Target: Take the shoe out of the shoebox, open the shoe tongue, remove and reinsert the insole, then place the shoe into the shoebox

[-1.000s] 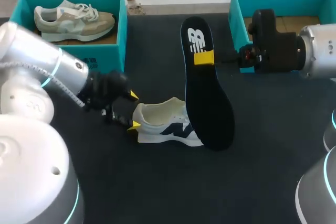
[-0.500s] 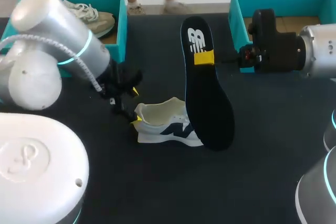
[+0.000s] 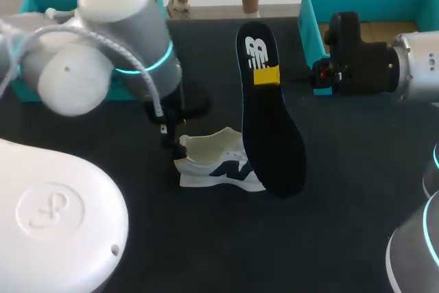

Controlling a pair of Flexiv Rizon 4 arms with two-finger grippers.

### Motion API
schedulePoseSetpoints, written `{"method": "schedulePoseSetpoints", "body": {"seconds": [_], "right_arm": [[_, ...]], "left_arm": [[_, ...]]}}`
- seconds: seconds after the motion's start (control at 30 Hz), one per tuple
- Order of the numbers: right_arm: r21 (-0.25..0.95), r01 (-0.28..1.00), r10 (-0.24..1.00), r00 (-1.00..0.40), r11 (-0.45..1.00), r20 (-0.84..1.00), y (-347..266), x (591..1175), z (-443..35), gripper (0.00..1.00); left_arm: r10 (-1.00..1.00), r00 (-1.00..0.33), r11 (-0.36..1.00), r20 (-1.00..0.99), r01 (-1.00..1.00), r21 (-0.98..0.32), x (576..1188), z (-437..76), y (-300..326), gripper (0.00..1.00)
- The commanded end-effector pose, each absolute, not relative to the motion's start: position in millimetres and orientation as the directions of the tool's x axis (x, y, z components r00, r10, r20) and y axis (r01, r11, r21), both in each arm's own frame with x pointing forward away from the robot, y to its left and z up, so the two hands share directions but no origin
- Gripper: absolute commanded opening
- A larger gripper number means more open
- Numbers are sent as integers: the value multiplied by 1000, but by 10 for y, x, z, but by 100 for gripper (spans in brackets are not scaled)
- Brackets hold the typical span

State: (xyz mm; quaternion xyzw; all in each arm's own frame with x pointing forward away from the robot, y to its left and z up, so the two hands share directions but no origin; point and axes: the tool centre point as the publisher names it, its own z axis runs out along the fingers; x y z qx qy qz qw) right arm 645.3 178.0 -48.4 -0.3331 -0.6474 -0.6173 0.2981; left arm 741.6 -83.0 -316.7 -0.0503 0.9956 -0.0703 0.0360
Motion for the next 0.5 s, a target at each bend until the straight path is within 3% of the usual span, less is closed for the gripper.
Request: {"method": "schedulePoseSetpoints", "body": {"seconds": [0.03,0.5], "right_arm": [[599,800,68,-599,16,798,1809,6454,-486,0],[599,800,68,-599,16,798,1809,6454,-486,0]], "left_arm": [[-90,-994,995,-61,-93,41,7465,-3183,-893,100],[-95,-991,991,-91,-102,84,7490,-3190,-909,100]]}}
